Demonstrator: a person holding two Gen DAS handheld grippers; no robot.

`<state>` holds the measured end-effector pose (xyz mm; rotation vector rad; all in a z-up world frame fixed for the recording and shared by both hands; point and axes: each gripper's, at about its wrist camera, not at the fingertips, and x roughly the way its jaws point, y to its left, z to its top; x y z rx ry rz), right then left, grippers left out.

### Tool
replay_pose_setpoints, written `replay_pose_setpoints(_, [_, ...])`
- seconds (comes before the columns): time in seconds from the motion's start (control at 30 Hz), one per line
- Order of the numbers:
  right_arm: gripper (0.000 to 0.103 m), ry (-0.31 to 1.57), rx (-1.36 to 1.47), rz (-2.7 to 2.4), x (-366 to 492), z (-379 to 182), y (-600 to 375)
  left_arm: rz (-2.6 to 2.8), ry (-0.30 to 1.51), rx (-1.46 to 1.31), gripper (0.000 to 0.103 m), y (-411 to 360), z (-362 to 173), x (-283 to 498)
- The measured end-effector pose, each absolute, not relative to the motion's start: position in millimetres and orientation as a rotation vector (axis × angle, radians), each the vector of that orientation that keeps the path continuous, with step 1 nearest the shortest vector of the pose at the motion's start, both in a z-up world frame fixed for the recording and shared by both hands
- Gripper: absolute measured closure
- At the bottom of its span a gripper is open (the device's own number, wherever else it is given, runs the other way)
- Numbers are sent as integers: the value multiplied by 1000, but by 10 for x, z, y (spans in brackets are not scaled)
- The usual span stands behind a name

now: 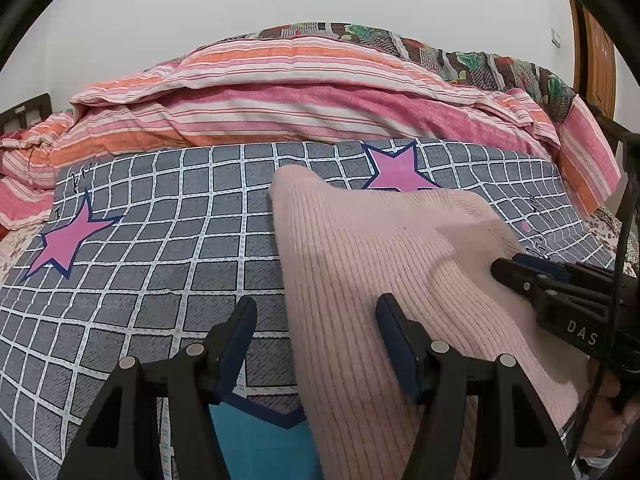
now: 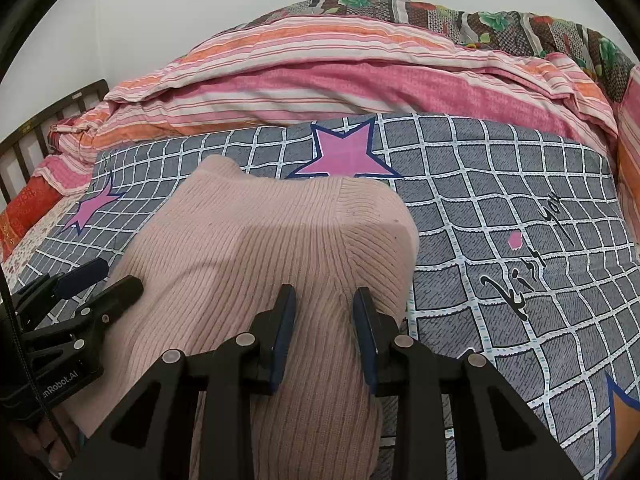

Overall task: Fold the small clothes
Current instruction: 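Press the folded sweater flat with both tools resting on it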

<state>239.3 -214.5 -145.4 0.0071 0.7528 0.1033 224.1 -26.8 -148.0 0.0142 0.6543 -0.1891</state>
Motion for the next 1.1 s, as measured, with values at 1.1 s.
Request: replay_pose_setpoints(1.1, [73,709,46,182,2323,-1279,-2263,-227,631,-52,43,-136,-1405,2244])
